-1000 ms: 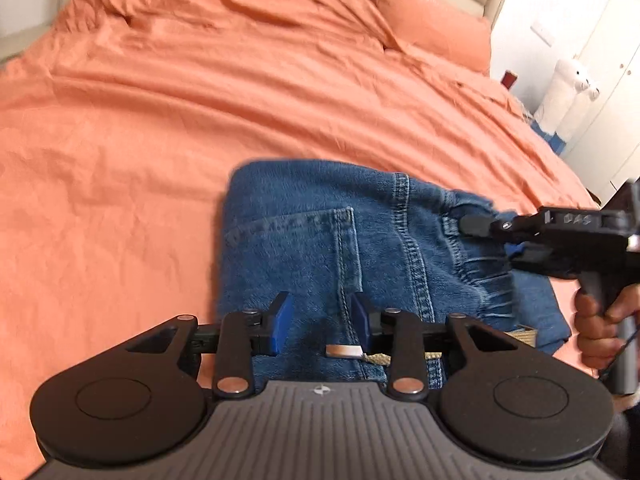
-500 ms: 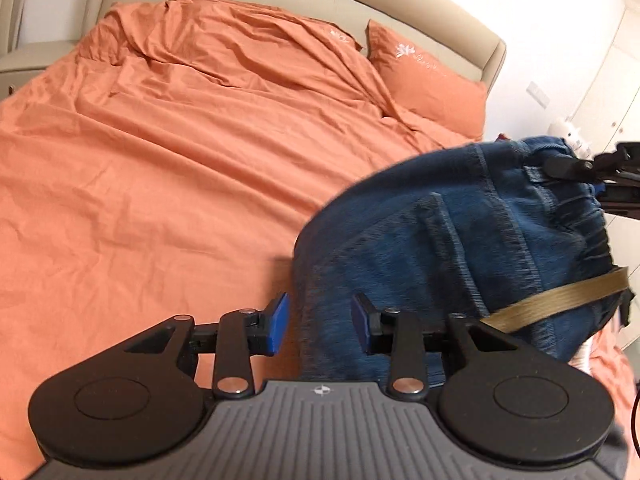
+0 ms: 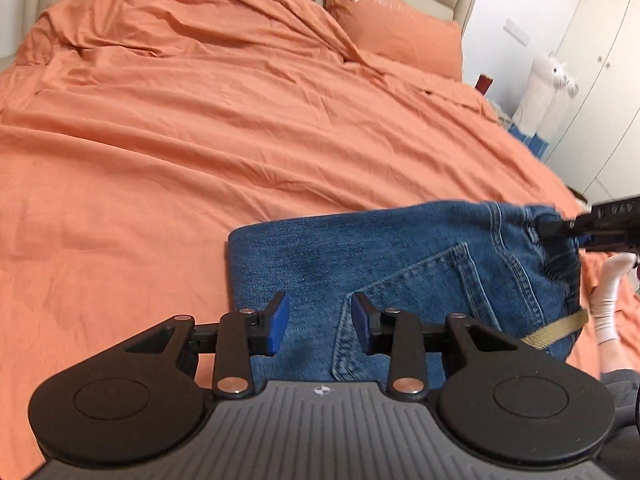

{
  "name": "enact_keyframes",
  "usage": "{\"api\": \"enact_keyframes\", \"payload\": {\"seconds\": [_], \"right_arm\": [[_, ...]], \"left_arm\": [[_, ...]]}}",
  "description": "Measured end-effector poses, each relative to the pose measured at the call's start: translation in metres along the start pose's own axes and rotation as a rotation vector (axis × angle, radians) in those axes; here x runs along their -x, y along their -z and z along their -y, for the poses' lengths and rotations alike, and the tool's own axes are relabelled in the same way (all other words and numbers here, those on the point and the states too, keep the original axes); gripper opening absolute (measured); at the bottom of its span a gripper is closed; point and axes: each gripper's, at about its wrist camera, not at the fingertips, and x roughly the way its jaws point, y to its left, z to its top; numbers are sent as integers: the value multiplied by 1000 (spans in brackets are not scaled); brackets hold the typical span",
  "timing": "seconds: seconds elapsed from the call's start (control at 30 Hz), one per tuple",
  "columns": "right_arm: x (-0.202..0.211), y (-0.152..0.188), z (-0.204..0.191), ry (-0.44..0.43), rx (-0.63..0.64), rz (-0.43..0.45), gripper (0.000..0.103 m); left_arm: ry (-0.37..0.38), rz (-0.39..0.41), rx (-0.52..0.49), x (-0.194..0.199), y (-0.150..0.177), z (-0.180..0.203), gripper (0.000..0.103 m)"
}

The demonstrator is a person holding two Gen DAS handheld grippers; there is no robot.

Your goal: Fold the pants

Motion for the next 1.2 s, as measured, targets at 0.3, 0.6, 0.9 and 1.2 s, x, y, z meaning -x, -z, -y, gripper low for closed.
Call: {"api": "enact_keyframes", "payload": {"seconds": [0.3,0.6,0.9,1.2], "right_arm": [[-63,11,69,3,-49,-45,12],[-45,30,57,63,14,52,30],[36,103,10,130,305,228,30],[27,148,18,108,367,246,29]], "left_arm": [[-43,-63,-28,-62,-1,-9,40],[-105,-49,-111,-34,2,8,40],[-118,-45,-246,65,48,40,40],[-173,-78,-311,89,132,63,53]]}}
